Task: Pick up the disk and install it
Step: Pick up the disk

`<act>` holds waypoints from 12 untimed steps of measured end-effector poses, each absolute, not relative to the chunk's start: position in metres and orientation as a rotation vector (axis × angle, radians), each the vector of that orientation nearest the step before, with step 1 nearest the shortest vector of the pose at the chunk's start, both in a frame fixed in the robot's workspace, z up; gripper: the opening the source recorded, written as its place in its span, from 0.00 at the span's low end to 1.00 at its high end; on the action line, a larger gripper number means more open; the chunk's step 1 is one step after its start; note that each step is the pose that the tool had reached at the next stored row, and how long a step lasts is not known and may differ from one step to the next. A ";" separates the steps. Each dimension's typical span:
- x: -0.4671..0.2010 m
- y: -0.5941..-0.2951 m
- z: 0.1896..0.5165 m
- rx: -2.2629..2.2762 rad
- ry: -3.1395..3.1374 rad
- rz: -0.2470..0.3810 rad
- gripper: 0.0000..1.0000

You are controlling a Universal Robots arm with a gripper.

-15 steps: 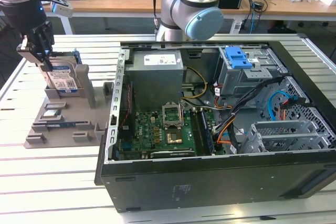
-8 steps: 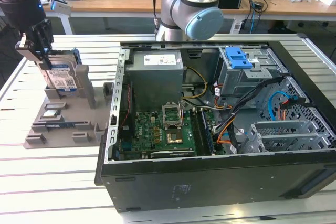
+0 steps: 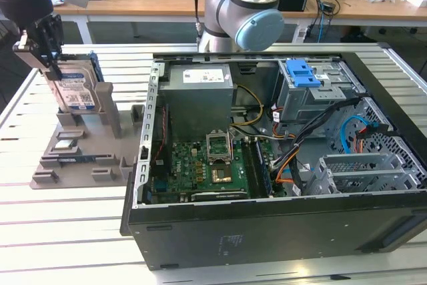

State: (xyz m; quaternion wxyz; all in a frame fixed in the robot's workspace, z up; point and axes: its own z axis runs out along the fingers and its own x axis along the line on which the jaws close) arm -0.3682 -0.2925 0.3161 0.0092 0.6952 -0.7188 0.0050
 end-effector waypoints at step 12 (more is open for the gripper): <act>-0.368 -0.292 0.337 2.171 -2.245 0.015 0.37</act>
